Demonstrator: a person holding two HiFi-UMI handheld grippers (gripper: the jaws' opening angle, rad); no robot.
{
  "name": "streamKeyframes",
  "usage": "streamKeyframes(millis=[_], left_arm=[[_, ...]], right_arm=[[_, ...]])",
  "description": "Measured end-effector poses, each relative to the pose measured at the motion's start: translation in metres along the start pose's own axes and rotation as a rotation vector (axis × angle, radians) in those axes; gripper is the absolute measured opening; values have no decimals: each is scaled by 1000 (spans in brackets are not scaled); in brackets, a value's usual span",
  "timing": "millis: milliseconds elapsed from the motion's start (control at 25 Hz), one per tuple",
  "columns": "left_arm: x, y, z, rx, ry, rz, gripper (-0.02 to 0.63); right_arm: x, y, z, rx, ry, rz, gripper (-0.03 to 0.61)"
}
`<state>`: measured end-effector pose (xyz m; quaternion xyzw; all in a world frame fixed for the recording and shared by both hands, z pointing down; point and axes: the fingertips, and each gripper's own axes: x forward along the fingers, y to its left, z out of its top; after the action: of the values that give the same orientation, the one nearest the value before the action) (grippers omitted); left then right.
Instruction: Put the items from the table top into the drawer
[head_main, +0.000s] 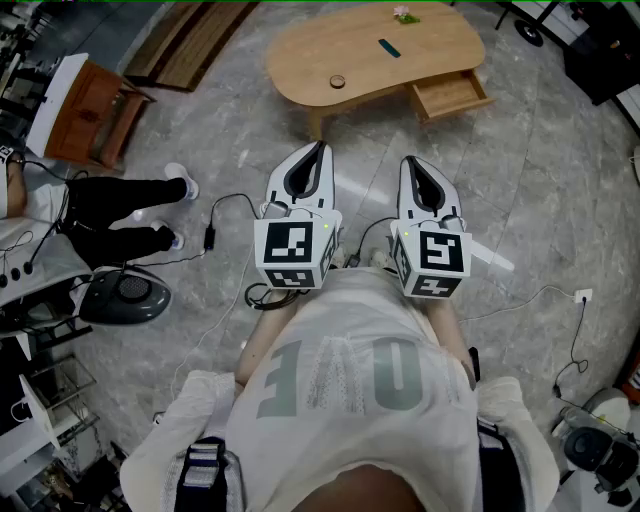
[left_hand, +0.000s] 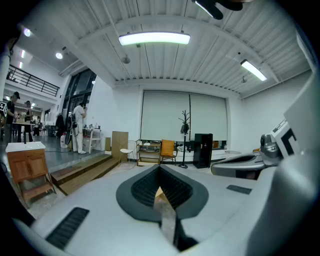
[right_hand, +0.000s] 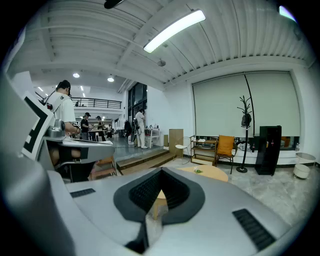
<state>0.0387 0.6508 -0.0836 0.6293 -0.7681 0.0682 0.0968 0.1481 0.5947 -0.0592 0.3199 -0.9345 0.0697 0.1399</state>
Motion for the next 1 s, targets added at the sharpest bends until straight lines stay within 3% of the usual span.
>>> streamKeyframes(millis=[480,720,1000], left_arm=[[28,-50,-1,0,6,4,8],[39,-66,-5,0,0,34,8],[65,-62,3,-10,-9,78,8]], right_arm=[[-16,-60,-9,-12,1,-4,6],[-20,-78,-17,71,-23,55,5],[-4,-97,-11,17,-26,89,6]])
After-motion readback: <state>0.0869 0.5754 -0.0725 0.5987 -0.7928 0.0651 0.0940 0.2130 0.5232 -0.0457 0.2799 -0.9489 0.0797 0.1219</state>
